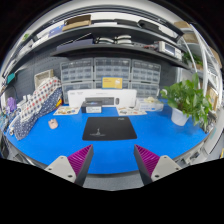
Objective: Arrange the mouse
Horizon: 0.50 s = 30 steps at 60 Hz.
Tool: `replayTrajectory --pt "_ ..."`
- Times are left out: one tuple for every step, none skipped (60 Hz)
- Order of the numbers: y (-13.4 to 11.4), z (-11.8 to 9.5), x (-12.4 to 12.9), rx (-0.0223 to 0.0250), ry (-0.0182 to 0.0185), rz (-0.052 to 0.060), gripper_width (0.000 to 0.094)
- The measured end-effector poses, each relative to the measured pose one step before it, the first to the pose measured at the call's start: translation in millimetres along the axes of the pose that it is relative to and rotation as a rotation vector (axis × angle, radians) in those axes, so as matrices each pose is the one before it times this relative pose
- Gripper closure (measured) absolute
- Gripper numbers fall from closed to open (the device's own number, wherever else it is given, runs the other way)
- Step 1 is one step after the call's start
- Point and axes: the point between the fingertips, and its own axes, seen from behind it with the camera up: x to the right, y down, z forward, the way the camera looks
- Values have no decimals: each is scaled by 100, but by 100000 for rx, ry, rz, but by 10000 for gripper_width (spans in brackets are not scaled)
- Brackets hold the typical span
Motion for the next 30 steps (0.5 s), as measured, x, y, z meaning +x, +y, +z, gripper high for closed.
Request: replayTrajectory --pt "1531 876 -417 1765 -425 638 120" --pt "393 54 -303 -812 -570 234 120" --pt "432 75 -361 -739 -586 198 119" --pt "526 136 -485 -580 -615 95 121" --pt "447 134 -511 -559 -607 -42 121" --pt "447 161 -559 -559 -631 -116 119" --pt "458 237 -612 -510 -664 -257 120" --pt "480 254 -680 -492 -748 -260 120" --pt "447 236 -695 -552 -770 -312 122" --pt "-652 -720 -580 -3204 -888 -623 121" --pt "399 287 -807 -561 -999 -337 121" --pt "321 459 -550 526 -1219 -389 122" --pt "487 74 -1178 -1513 -1160 -405 124" --pt "459 398 -982 -510 -1226 -332 120" --pt "302 379 -937 -517 -1198 -384 120" --pt "256 456 -971 -421 -1131 -333 120" --pt "173 427 -953 -418 -1107 -278 120" --pt "131 428 -944 -346 -1124 -231 123" --pt "92 429 -933 -317 -1152 -205 122" --pt "30 483 -920 -284 -1134 -202 122" --pt "11 473 -893 -254 -1140 -244 123" --pt "-51 546 -908 -220 -1065 -255 121" --pt "-96 504 -833 -176 -1066 -351 121" --pt "-136 551 -809 -179 -953 -415 122" --pt "-137 580 -794 -158 -830 -449 120" --pt "-176 613 -738 -195 -735 -512 122" --pt "-182 626 -723 -226 -639 -432 121" --pt "-236 657 -694 -206 -593 -405 118" --pt "-219 666 -665 -212 -584 -313 117" --pt "-272 670 -623 -208 -531 -294 117"
